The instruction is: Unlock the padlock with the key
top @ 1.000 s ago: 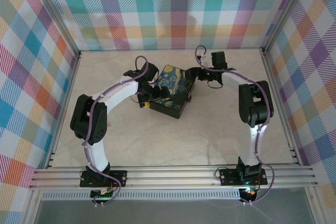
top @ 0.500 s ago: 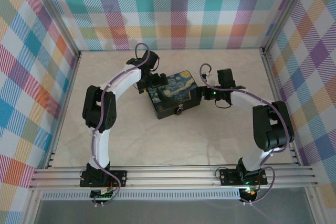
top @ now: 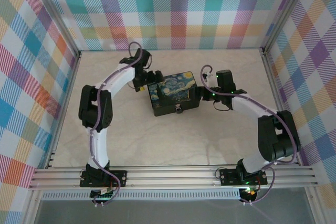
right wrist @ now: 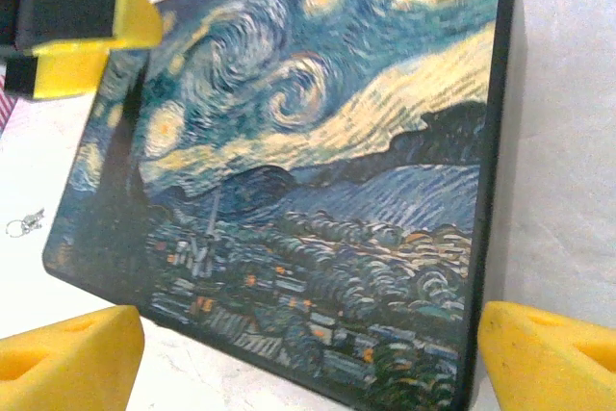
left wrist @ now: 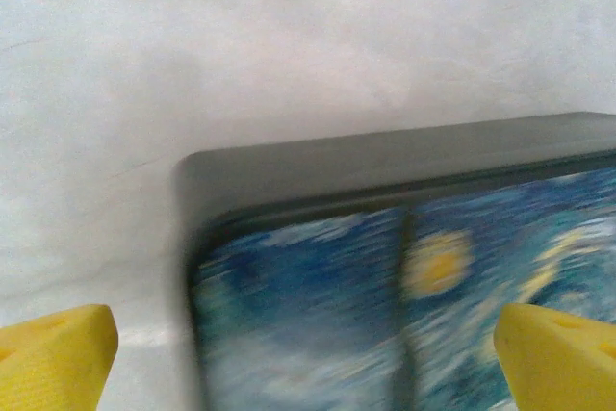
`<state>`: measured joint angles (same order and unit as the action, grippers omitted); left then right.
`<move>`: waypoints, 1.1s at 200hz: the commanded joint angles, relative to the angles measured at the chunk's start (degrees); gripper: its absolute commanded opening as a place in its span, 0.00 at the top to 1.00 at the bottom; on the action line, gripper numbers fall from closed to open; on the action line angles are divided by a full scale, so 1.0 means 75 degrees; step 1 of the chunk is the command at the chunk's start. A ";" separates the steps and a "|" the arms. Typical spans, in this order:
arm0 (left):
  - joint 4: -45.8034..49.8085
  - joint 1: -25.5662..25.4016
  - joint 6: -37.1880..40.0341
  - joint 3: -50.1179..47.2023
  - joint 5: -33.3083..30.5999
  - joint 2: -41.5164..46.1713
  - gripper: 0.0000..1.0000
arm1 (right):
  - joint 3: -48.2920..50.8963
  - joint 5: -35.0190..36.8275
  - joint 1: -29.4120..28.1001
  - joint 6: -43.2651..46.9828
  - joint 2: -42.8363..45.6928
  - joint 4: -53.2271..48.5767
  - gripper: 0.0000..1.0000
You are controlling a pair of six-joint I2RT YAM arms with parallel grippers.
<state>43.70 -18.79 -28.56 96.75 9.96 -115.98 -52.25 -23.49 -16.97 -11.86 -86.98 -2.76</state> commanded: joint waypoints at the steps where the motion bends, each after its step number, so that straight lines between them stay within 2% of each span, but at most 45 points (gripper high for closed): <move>1: 0.0869 0.0649 0.0134 -0.0744 -0.0457 0.1432 0.00 | -0.0252 0.0502 -0.0047 -0.0127 0.0378 -0.0574 0.11; 15: 0.1201 0.1013 -0.0100 -0.1352 -0.0819 0.2016 0.00 | -0.0307 0.0757 -0.0065 -0.0259 0.0452 -0.0878 0.14; 51: 0.1519 0.2511 -0.0324 -0.3104 -0.0578 0.3034 0.01 | -0.0128 0.1152 -0.0349 -0.0504 0.0576 -0.1145 0.25; 73: 0.1658 0.3588 -0.0023 -0.3803 -0.0710 0.3435 0.14 | 0.0175 0.1524 -0.0797 -0.0668 0.0736 -0.1034 0.29; 86: 0.1622 0.4184 0.0056 -0.4142 -0.0365 0.3567 0.24 | 0.0334 0.1693 -0.1042 -0.0794 0.0830 -0.0933 0.30; 97: 0.1572 0.4476 -0.0007 -0.4392 -0.0182 0.3616 0.28 | 0.0434 0.1737 -0.1179 -0.0907 0.0893 -0.0852 0.31; 137: 0.1043 0.4490 -0.0412 -0.5266 0.0199 0.3744 0.41 | 0.0374 0.1550 -0.1261 -0.0838 0.0933 -0.0820 0.34; 162: 0.1186 0.4335 -0.0300 -0.5329 -0.0325 0.3736 0.48 | 0.0222 0.1595 -0.1264 -0.0648 0.0970 -0.0948 0.34; 220: 0.1084 0.4123 -0.0118 -0.5447 -0.0956 0.3360 0.56 | 0.0112 0.1292 -0.1264 -0.0762 0.0954 -0.0872 0.39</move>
<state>51.48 12.78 -30.50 56.90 6.00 -89.73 -49.82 -12.27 -26.39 -17.37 -81.17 -9.15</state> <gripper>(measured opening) 0.452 0.619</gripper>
